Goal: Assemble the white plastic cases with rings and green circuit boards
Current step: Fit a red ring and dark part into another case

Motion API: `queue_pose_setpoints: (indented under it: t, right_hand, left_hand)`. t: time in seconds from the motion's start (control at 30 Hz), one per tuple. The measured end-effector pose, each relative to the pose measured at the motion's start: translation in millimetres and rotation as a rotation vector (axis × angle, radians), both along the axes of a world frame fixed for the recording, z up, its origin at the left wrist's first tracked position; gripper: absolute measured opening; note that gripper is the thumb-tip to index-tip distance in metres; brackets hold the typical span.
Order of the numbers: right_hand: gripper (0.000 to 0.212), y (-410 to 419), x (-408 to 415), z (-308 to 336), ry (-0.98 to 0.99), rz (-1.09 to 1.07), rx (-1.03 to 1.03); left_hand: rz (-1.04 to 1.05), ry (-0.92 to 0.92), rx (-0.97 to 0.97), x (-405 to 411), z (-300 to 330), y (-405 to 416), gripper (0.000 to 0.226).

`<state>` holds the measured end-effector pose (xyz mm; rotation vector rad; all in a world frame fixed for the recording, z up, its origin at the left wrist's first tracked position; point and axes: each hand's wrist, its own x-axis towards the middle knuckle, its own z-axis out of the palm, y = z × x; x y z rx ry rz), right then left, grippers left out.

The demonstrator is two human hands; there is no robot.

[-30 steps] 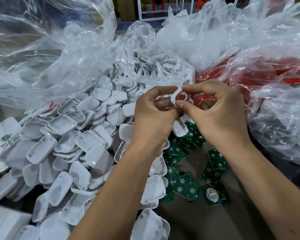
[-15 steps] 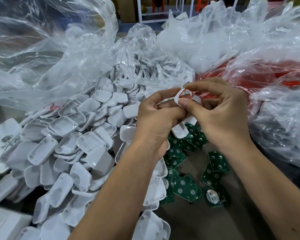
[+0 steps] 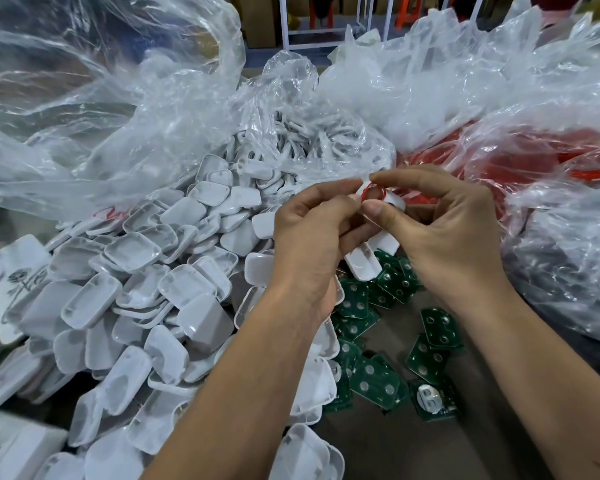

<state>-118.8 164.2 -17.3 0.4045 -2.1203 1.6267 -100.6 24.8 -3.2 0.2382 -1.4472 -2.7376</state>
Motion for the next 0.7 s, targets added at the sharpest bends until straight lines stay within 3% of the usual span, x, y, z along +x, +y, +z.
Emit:
queue_pose_setpoints:
  t: [0.27,0.53,0.7]
  right_hand:
    - [0.024,-0.9,0.0,-2.5,0.025,0.022,0.043]
    - [0.029,-2.5,1.3,-4.5,0.158,-0.043,0.274]
    - [0.028,-2.3,2.2,-4.1,0.136,-0.045,0.214]
  left_hand:
    - [0.022,-0.029,0.032,0.8,2.9,-0.7,0.008]
    - [0.093,-0.029,-0.039,-0.2,1.6,-1.3,0.010]
    - [0.106,0.018,-0.126,-0.3,-0.7,-1.1,0.010]
